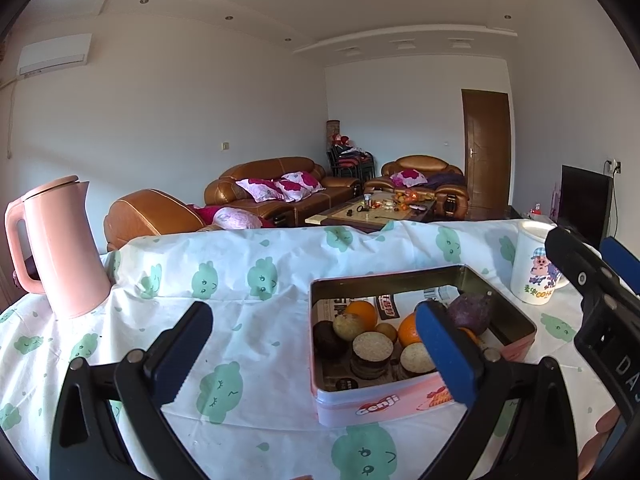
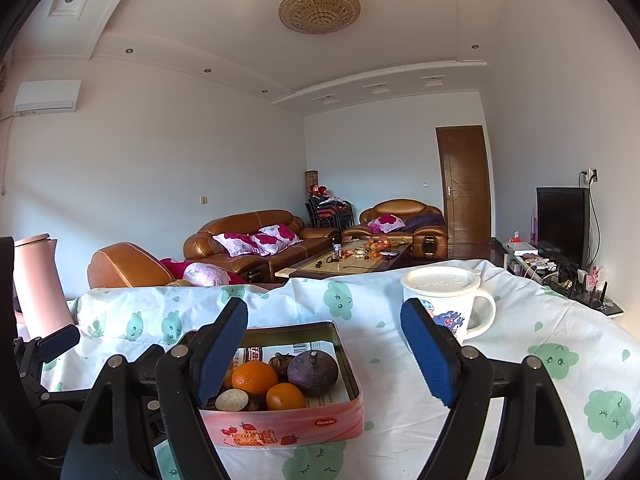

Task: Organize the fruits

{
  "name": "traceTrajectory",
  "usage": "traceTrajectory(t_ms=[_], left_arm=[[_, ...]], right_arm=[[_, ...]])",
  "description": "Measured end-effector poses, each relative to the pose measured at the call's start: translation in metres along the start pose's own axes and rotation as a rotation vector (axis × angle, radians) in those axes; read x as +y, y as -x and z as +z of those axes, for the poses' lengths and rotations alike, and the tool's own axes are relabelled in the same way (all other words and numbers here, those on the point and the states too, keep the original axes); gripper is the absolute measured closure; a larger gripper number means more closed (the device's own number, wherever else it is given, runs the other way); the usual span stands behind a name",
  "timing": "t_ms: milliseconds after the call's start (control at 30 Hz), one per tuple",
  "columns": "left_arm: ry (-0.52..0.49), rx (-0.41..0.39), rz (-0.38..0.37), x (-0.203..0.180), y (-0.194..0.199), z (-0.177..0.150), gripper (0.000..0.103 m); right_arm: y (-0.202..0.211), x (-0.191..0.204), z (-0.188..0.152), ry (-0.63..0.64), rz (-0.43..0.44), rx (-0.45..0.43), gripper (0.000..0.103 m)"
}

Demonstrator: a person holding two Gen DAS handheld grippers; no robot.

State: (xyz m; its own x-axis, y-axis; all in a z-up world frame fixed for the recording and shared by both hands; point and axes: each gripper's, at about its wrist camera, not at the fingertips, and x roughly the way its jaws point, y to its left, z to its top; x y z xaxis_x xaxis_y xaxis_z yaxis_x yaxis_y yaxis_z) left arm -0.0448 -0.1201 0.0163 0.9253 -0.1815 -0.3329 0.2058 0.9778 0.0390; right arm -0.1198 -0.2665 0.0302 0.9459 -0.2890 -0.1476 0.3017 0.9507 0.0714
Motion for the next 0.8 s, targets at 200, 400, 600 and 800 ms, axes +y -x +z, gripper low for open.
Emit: traceTrajectory(t_ms=[200,400,600,800], left_arm=[[-0.006,-0.003,0.000,-0.0002,0.0004,-0.0002,0.000],[-0.005,-0.001,0.000,0.0004,0.0000,0.0002,0.000],[-0.007,0.001,-0.001,0.0001,0.0002,-0.0002,0.000],[-0.022,0.003,-0.005,-0.0006,0.0008,-0.0015,0.000]], right_arm=[[0.0002,-0.0003,-0.0002,0.000,-0.001,0.001,0.022],[0.0002,-0.0004,-0.0001,-0.001,-0.002,0.001,0.022],[0.0001,-0.0005,-0.0001,0.000,-0.001,0.001,0.022],[0.0004,-0.0013,-0.0002,-0.001,-0.002,0.002,0.022]])
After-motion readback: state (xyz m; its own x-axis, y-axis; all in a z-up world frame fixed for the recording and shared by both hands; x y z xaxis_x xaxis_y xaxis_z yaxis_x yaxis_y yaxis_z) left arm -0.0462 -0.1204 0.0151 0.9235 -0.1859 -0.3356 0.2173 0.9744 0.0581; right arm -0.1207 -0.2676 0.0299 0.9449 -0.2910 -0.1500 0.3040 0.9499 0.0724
